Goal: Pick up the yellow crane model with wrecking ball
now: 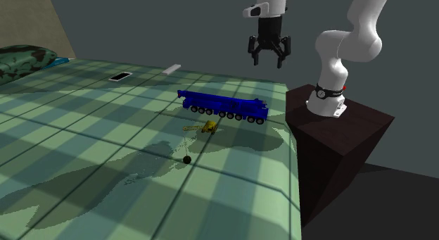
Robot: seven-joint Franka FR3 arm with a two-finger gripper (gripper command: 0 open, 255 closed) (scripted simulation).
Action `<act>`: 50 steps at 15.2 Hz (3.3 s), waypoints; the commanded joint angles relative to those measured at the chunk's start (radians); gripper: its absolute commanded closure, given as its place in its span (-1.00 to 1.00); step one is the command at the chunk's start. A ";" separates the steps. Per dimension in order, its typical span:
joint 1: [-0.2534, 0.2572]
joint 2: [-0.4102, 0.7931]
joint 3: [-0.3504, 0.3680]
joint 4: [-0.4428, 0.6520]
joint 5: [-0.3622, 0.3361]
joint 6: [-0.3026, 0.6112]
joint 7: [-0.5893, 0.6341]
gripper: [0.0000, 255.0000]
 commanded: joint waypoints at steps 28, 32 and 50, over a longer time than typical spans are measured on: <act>-0.053 0.949 0.018 0.668 0.271 0.399 -0.568 -1.00; -0.057 0.979 0.025 0.664 0.281 0.432 -0.578 -1.00; -0.049 0.921 0.012 0.673 0.262 0.367 -0.560 1.00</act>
